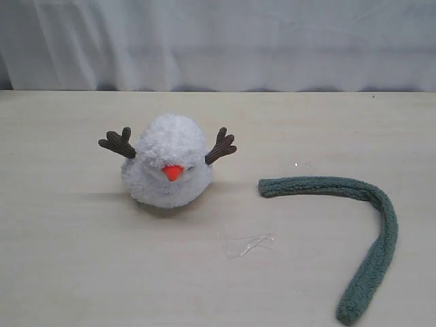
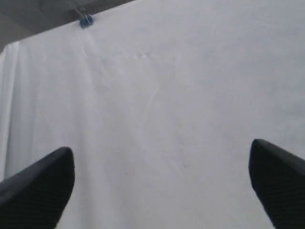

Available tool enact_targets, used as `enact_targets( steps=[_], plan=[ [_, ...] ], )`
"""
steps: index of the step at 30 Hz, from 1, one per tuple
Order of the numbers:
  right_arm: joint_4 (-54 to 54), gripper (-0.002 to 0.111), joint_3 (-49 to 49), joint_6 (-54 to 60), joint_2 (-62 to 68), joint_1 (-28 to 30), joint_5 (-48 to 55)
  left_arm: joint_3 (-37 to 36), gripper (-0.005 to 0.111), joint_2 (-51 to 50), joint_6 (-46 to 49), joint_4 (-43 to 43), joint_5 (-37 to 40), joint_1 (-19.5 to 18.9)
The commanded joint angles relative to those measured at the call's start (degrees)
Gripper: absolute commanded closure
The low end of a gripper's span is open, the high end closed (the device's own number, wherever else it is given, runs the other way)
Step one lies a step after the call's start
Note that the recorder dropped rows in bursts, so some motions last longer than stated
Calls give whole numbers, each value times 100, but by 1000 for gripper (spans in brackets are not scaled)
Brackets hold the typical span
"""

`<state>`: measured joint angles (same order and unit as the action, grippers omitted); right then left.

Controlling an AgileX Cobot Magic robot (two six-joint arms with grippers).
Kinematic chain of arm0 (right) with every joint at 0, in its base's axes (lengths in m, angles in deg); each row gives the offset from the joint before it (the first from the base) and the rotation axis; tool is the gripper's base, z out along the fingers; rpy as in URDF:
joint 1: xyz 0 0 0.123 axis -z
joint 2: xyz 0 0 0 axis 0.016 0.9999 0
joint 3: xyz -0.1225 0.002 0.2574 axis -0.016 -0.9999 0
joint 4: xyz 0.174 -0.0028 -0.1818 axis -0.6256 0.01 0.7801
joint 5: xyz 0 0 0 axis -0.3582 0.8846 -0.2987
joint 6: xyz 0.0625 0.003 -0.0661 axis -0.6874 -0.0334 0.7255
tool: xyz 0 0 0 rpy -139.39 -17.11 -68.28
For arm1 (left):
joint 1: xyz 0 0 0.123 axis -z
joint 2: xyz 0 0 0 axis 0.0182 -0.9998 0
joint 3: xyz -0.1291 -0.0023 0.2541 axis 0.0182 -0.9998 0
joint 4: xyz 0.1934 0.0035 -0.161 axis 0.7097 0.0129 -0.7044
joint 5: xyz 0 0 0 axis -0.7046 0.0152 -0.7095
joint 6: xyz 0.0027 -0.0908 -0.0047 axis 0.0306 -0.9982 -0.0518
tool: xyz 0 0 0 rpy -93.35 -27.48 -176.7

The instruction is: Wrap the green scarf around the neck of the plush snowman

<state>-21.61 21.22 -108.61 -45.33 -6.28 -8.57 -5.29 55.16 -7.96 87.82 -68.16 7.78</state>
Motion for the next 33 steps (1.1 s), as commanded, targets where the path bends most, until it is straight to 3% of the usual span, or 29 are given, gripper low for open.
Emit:
enact_targets(
  steps=[1, 11, 14, 19, 27, 33],
  plan=[
    [600, 1, 1351, 17, 909, -19, 2367, -21, 107, 12, -6, 4, -72, -17],
    [600, 2, 3407, 571, 3759, -19, 6108, -21, 107, 12, -6, 4, -72, -17],
    [600, 2, 3809, 1093, 5007, -19, 6772, -21, 107, 12, -6, 4, -72, -17],
    [532, 2, 3930, 1233, 6405, -19, 6291, -21, 107, 12, -6, 4, -72, -17],
    [453, 2, 4116, 1179, 8285, -7, 6565, -21, 107, 12, -6, 4, -72, -17],
    [1592, 5, 4661, 559, 9382, 2, 7042, -21, 107, 12, -6, 4, -61, -17]
  ],
)
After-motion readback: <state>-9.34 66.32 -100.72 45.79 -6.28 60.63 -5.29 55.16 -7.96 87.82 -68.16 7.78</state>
